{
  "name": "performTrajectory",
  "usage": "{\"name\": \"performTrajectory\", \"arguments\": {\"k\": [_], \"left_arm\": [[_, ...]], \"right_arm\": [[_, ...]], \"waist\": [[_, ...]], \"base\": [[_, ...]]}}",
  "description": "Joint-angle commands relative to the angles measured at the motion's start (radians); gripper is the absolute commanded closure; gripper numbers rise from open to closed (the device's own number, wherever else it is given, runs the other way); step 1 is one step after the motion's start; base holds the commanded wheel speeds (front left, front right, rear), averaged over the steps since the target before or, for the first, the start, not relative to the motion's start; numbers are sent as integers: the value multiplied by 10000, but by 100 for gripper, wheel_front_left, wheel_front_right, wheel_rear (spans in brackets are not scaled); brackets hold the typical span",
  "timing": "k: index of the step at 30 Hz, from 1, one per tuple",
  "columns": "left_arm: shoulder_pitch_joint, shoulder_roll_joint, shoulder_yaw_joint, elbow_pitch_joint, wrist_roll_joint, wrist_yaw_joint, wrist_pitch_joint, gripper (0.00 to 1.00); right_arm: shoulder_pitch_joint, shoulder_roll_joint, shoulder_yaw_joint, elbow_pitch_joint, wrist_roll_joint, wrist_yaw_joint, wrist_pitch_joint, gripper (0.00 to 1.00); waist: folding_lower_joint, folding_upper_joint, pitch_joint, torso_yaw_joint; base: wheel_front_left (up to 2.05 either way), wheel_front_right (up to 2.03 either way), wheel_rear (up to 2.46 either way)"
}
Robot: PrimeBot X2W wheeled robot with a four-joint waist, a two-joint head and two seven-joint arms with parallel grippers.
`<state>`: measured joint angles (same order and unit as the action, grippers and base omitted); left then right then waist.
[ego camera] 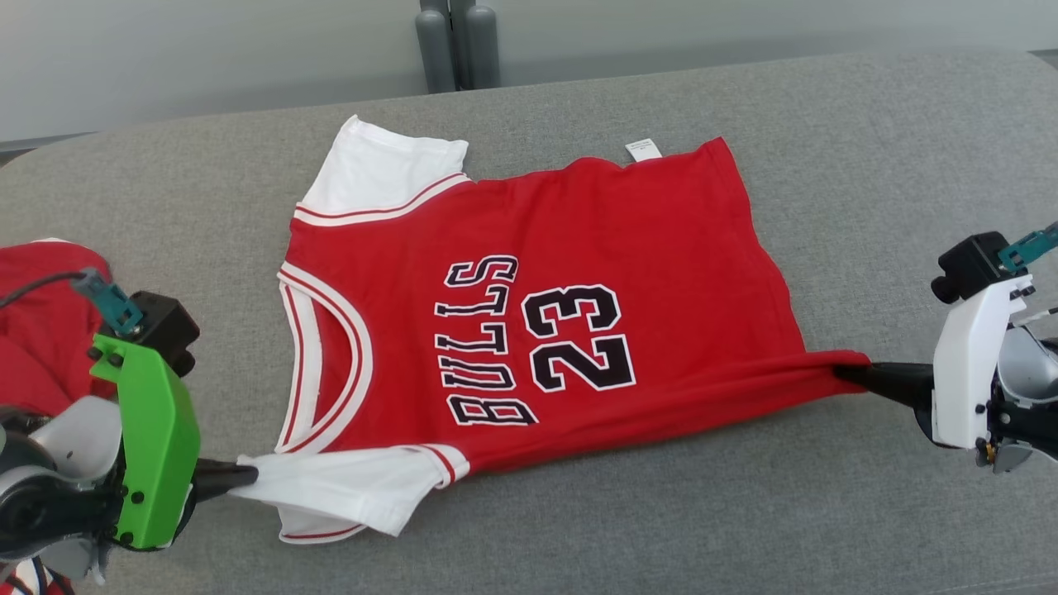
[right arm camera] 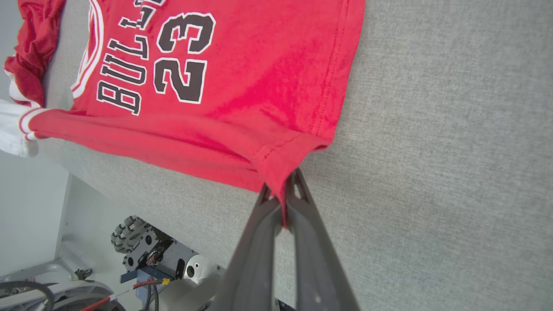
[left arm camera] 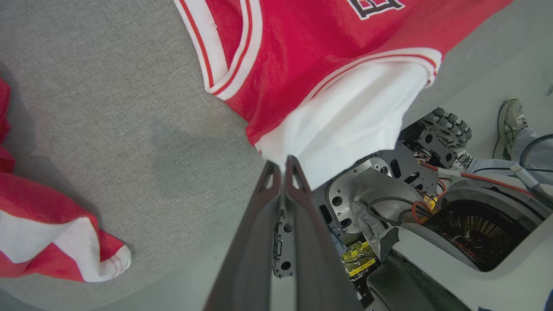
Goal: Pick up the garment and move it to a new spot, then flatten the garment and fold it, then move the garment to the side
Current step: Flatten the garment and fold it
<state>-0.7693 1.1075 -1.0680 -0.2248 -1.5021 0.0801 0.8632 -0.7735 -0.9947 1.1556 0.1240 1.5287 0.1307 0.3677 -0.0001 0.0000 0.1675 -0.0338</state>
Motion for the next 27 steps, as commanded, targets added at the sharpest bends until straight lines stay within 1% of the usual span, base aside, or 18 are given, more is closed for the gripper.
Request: {"name": "performTrajectory", "arguments": {"k": [1, 5, 7, 11, 15, 21, 22, 23, 24, 27], "left_arm": [[-252, -173, 70, 221, 52, -25, 102, 100], [-719, -701, 156, 1066, 227, -99, 234, 100], [-998, -996, 229, 1513, 433, -169, 113, 100], [-1404, -1647, 321, 2480, 695, -393, -170, 100], [-1712, -2146, 334, 3336, 936, -640, -326, 100], [-2118, -2900, 334, 4723, 1325, -1003, -786, 100], [-2171, -3049, 355, 4947, 1386, -1044, -907, 100], [-2183, -3226, 328, 5198, 1446, -1122, -986, 16], [-2183, -3336, 294, 5370, 1456, -1162, -996, 0], [-2260, -3622, 316, 5876, 1597, -1253, -1304, 0]], "right_arm": [[-177, 94, -65, 130, -47, 2, 104, 100], [-603, 510, -224, 553, -127, 3, 362, 100], [-833, 775, -303, 819, -226, 3, 427, 100], [-1210, 1387, -431, 1481, -509, 3, 483, 100], [-1488, 1981, -544, 2167, -771, 3, 505, 100], [-1610, 2567, -718, 3022, -1013, 3, 590, 100], [-1605, 2644, -734, 3125, -1034, 3, 588, 84], [-1592, 2724, -756, 3253, -1074, 3, 586, 16], [-1581, 2776, -779, 3358, -1103, 3, 576, 0], [-1550, 3006, -933, 3594, -1245, 3, 321, 0]], "waist": [[1, 0, 136, -66], [1, 0, 375, -156], [1, 0, 543, -202], [1, 0, 862, -275], [1, 0, 1105, -301], [1, 0, 1271, -166], [1, 0, 1270, -146], [1, 0, 1257, -126], [1, 0, 1243, -112], [1, 0, 1195, -73]], "base": [[0, 0, 0], [0, 0, 0], [0, 0, 0], [0, 0, 0], [0, 0, 0], [0, 0, 0], [0, 0, 0], [0, 0, 0], [0, 0, 0], [0, 0, 0]]}}
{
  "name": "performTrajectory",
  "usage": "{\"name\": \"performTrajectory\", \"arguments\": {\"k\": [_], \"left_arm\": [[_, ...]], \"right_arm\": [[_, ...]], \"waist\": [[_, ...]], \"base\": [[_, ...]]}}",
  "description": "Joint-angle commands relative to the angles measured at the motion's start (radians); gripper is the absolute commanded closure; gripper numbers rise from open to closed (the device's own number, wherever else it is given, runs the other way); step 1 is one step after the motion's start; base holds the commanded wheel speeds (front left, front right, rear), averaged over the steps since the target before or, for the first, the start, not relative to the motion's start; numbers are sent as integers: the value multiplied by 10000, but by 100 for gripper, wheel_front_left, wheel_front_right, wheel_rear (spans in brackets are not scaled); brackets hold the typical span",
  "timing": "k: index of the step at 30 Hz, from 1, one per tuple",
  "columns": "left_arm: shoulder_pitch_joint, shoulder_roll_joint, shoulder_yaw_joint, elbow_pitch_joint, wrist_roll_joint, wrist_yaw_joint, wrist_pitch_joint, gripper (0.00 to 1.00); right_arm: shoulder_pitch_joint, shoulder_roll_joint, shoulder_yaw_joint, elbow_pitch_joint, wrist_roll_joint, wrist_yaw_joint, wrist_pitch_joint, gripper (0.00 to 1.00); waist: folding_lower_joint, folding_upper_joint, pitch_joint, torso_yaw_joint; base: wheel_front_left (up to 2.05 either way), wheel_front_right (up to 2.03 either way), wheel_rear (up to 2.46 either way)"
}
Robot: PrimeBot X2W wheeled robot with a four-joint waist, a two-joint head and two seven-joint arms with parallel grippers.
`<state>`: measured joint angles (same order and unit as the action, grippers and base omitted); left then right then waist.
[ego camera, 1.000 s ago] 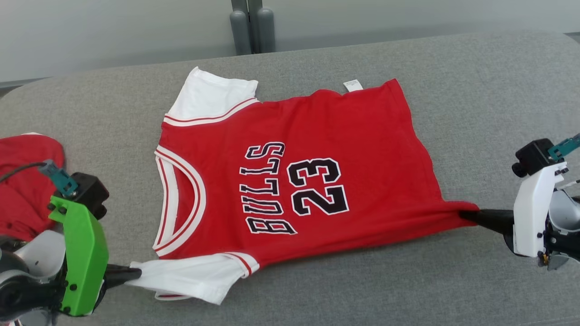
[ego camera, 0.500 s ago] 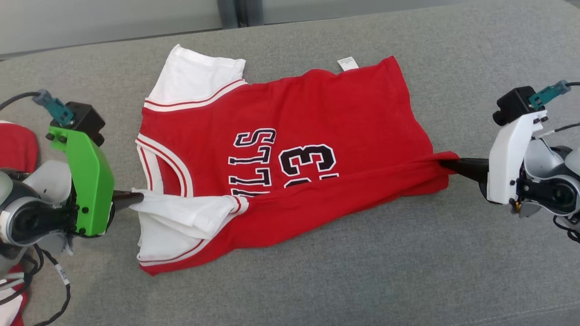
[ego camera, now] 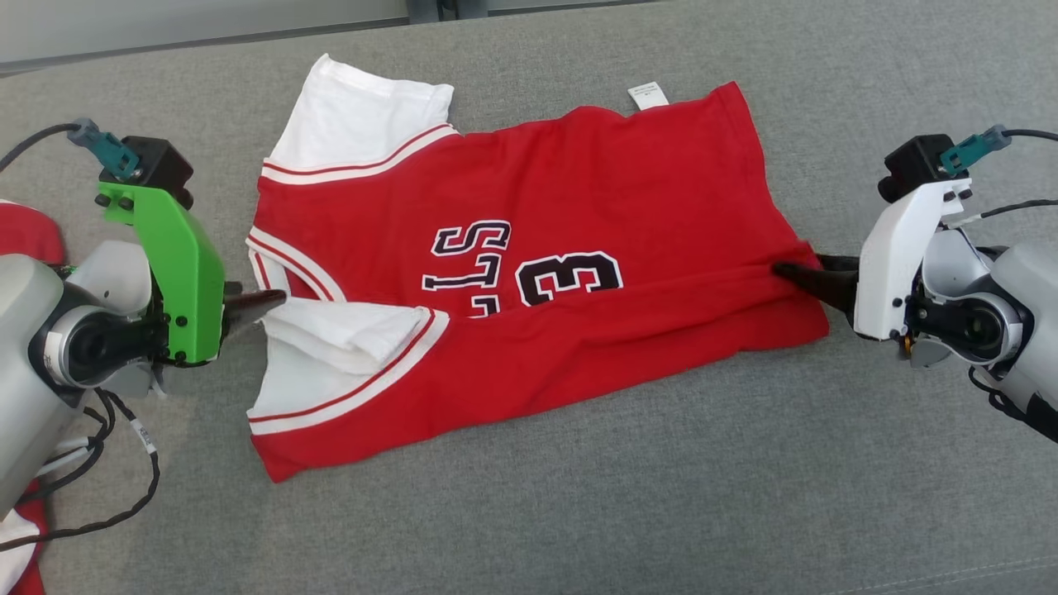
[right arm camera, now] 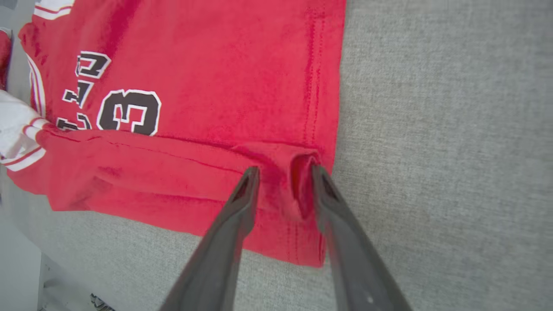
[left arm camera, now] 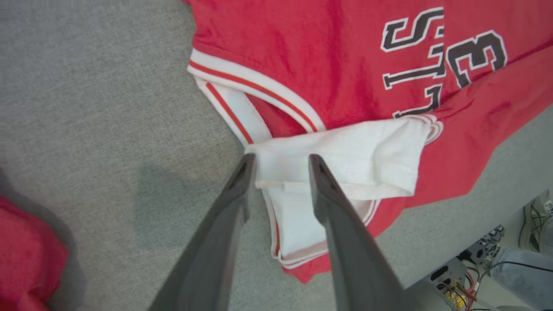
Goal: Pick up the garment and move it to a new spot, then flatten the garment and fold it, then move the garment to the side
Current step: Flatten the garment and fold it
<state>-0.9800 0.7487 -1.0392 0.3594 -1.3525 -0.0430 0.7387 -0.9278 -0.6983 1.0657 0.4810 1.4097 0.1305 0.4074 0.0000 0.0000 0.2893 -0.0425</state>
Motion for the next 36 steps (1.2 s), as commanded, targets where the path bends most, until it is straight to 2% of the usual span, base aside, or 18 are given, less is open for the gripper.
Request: {"name": "performTrajectory", "arguments": {"k": [1, 5, 10, 13, 15, 19, 20, 24, 26, 29, 31, 33, 36], "left_arm": [[-145, -107, 32, 153, 136, -78, -142, 0], [-125, -154, 173, 341, 262, -316, -717, 0], [219, 10, 538, 131, 571, -518, -2239, 0], [519, 187, 757, -164, 939, -465, -3370, 0], [811, 287, 930, -435, 1114, -242, -4203, 0], [1605, 657, 1165, -1120, 1766, 538, -5862, 0], [1861, 758, 1287, -1327, 1929, 853, -6404, 0], [2978, 1037, 1850, -2099, 2245, 2080, -8476, 0], [3622, 1031, 2127, -2499, 2325, 2639, -9423, 0], [4588, 950, 2630, -3120, 2591, 3440, -9959, 0], [5298, 777, 3061, -3573, 2803, 3872, -10040, 0], [5991, 419, 3712, -4041, 3122, 4182, -10044, 0], [7126, -35, 4411, -4336, 3640, 4403, -10042, 0]], "right_arm": [[4, 96, -81, 26, -127, 5, -185, 0], [153, 128, -386, 10, -495, 5, -1024, 0], [592, 52, -989, -308, -912, 5, -2676, 0], [993, -25, -1331, -415, -1321, 5, -3802, 0], [1362, -10, -1641, -473, -1550, 5, -4618, 0], [2198, 91, -2398, -433, -2044, 5, -6126, 0], [2464, 147, -2664, -412, -2219, 5, -6375, 0], [3489, 514, -4002, -529, -2975, 5, -6713, 0], [4054, 846, -5137, -779, -3609, 5, -6730, 0], [5311, 1620, -6786, -1344, -4824, 5, -6719, 0], [6113, 2157, -7525, -1730, -5485, 5, -6722, 0], [6760, 2539, -8022, -1973, -6049, 5, -6725, 0], [7442, 3018, -8336, -2171, -6647, 5, -6617, 0]], "waist": [[0, 0, -47, 21], [0, 0, -207, 55], [0, 0, -553, 84], [0, 0, -788, 103], [0, 0, -968, 122], [0, 0, -1281, 154], [0, 0, -1363, 161], [0, 0, -1548, 153], [0, 0, -1572, 148], [0, 0, -1623, 154], [0, 0, -1640, 159], [0, 0, -1652, 168], [0, 0, -1634, 136]], "base": [[0, 0, 0], [0, 0, 0], [0, 0, 0], [0, 0, 0], [0, 0, 0], [0, 0, 0], [0, 0, 0], [0, 0, 0], [0, 0, 0], [0, 0, 0], [0, 0, 0], [0, 0, 0], [0, 0, 0]]}}
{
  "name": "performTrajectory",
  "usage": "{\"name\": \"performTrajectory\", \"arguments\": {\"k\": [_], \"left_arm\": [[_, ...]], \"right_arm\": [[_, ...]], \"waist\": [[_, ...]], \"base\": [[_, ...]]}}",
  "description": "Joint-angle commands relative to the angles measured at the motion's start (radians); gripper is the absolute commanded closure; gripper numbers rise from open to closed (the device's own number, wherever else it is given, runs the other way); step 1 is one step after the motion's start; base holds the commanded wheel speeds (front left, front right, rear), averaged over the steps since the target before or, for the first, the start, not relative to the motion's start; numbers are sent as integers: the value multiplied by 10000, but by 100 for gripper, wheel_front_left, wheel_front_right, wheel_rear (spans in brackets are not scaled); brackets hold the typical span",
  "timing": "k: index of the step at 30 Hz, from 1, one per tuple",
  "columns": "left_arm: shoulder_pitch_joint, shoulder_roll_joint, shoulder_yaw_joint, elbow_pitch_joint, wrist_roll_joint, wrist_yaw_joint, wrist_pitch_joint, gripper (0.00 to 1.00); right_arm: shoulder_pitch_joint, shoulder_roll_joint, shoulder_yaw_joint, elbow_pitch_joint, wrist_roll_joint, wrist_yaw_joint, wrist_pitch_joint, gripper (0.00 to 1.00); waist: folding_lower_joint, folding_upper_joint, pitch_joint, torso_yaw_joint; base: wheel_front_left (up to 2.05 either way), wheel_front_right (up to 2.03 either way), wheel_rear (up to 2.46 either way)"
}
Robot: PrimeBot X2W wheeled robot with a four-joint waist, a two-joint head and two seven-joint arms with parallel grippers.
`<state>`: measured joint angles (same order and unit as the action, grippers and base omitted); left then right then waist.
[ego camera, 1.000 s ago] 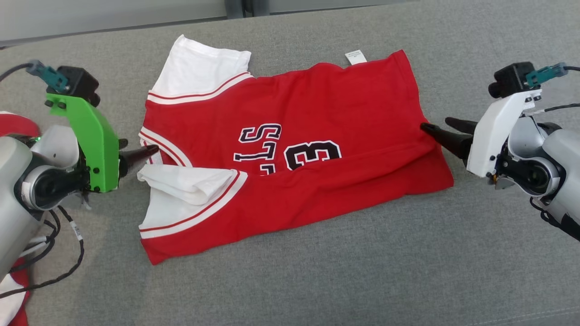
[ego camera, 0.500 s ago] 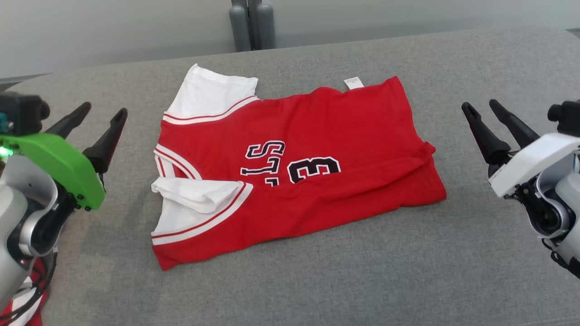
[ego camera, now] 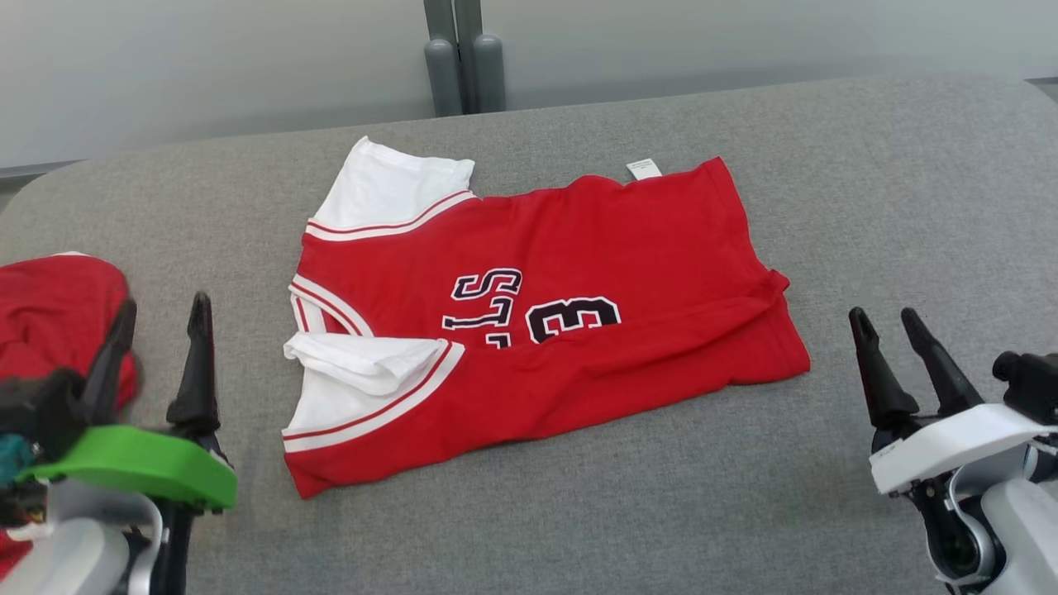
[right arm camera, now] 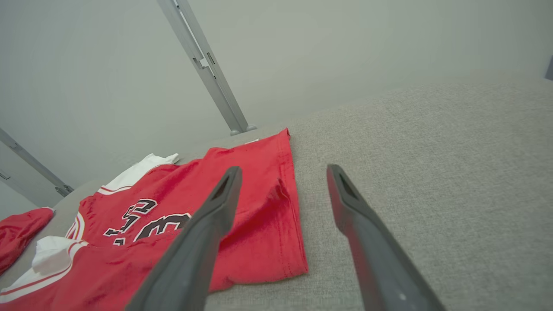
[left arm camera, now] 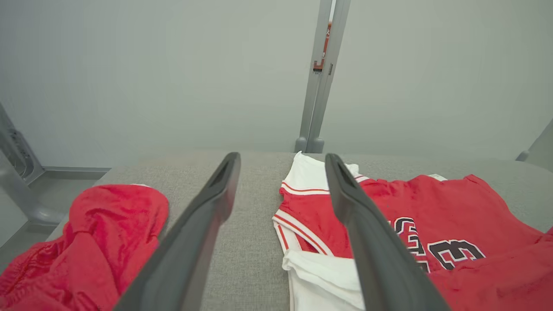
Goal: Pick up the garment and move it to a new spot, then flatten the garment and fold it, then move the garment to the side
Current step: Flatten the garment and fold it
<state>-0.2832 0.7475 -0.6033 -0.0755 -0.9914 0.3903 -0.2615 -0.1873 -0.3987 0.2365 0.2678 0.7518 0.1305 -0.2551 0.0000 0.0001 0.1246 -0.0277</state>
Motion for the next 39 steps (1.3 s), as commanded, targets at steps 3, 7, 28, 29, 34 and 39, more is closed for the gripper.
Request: {"name": "performTrajectory", "arguments": {"k": [3, 7, 28, 29, 34, 39], "left_arm": [[1126, -430, 329, -13, 478, 74, -37, 0], [1611, -498, -97, 370, 278, -239, 368, 0], [-54, -1416, -1423, 2743, -938, -2219, 3560, 0], [-114, -1466, -1459, 2884, -955, -2250, 3642, 0], [-413, -1786, -1573, 3640, -1048, -2510, 3845, 0], [-583, -2039, -1671, 4285, -1124, -2782, 3935, 19]], "right_arm": [[423, 426, -281, -103, -372, 5, 408, 0], [377, 690, -450, 92, -673, 5, 1027, 0], [-1580, 1113, -477, 1852, -999, 5, 3969, 0], [-1630, 1123, -455, 1889, -1011, 5, 4043, 0], [-1804, 1238, -508, 2189, -1082, 5, 4393, 0], [-1867, 1384, -462, 2340, -987, 5, 4532, 64]], "waist": [[0, -1, 42, -52], [0, -1, 146, -4], [0, -1, 878, 256], [0, -1, 893, 248], [0, -1, 925, 226], [0, -1, 849, 212]], "base": [[0, 0, 0], [0, 0, 0], [0, 0, 0], [0, 0, 0], [0, 0, 0], [0, 0, 0]]}}
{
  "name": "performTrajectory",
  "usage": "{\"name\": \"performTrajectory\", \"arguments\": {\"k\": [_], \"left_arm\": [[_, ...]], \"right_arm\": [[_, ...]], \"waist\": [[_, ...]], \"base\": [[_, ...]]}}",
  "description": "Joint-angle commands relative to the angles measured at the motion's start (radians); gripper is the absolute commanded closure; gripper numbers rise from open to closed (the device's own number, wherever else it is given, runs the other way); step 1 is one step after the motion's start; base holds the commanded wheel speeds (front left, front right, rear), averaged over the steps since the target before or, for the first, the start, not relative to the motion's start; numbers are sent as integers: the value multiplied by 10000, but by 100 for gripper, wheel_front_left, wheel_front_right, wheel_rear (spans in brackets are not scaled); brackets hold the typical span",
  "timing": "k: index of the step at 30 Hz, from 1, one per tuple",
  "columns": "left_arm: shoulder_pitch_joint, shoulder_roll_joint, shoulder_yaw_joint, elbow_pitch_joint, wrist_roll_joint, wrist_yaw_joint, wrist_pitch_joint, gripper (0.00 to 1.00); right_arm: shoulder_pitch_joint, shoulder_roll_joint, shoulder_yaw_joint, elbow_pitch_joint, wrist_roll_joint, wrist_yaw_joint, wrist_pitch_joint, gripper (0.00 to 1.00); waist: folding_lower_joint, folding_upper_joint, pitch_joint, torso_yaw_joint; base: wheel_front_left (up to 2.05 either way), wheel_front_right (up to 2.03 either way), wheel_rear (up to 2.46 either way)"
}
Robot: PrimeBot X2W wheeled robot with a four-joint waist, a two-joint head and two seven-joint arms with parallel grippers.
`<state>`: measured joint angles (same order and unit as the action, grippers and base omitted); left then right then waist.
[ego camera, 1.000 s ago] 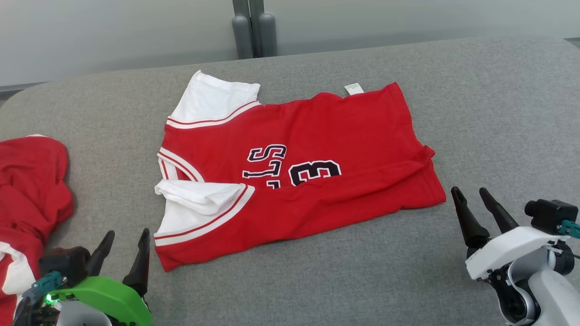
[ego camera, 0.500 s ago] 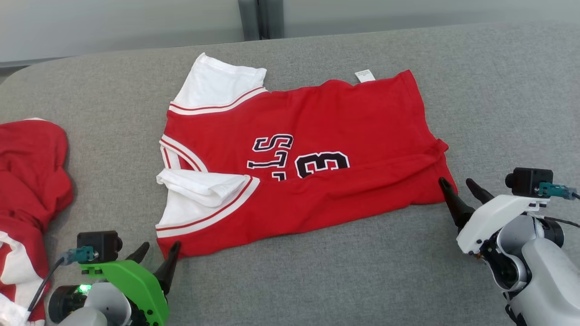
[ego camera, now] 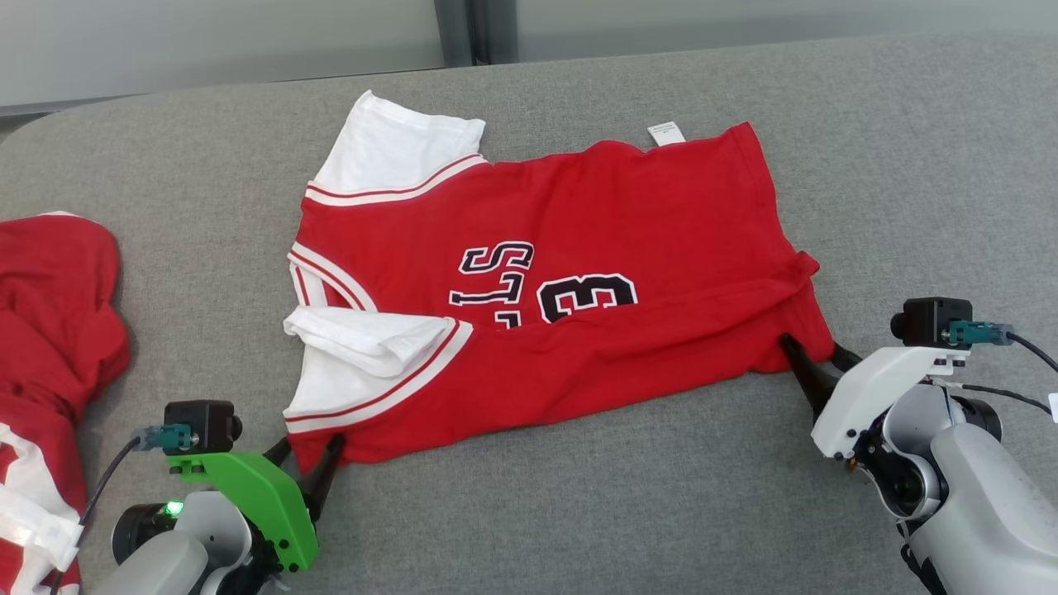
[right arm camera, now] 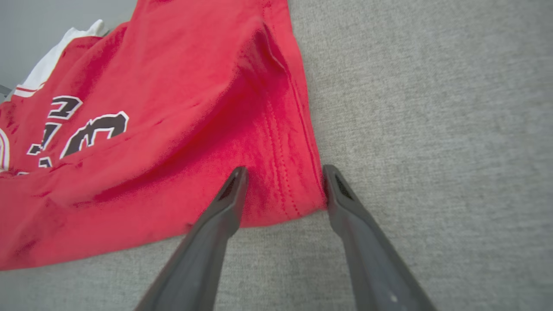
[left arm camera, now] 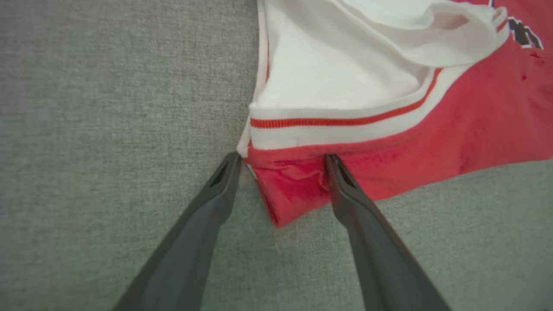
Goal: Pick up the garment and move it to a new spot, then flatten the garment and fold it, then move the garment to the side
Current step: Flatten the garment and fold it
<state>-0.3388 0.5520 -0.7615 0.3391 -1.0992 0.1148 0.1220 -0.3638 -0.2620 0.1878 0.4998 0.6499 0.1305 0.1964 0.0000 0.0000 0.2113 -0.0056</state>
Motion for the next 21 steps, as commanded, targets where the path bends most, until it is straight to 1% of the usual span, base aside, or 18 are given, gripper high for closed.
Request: {"name": "performTrajectory", "arguments": {"k": [1, 2, 5, 11, 16, 21], "left_arm": [[-57, -116, -123, 233, -37, -96, 117, 75], [-76, -140, -141, 272, -41, -171, 122, 100], [-112, -96, -94, 310, -31, -300, -47, 100], [170, 308, -11, -144, -78, -258, 21, 100], [619, 821, 13, -1091, -136, 43, 193, 100], [1279, 1447, 0, -2256, -249, 441, 418, 100]], "right_arm": [[-109, 29, 38, 8, 91, 5, -8, 100], [-112, 43, 56, -4, 142, 5, -35, 100], [-101, -26, 81, -109, 291, 5, -165, 100], [274, -271, -10, -419, 626, 5, -146, 100], [976, -503, -132, -984, 984, 4, 266, 100], [1954, -652, -523, -1726, 1106, 4, 610, 100]], "waist": [[0, 0, -43, -15], [0, 0, -74, -18], [0, 0, -176, -27], [0, 0, -459, -16], [0, 0, -667, -1], [0, 0, -782, -68]], "base": [[0, 0, 0], [0, 0, 0], [0, 0, 0], [0, 0, 0], [0, 0, 0], [0, 0, 0]]}}
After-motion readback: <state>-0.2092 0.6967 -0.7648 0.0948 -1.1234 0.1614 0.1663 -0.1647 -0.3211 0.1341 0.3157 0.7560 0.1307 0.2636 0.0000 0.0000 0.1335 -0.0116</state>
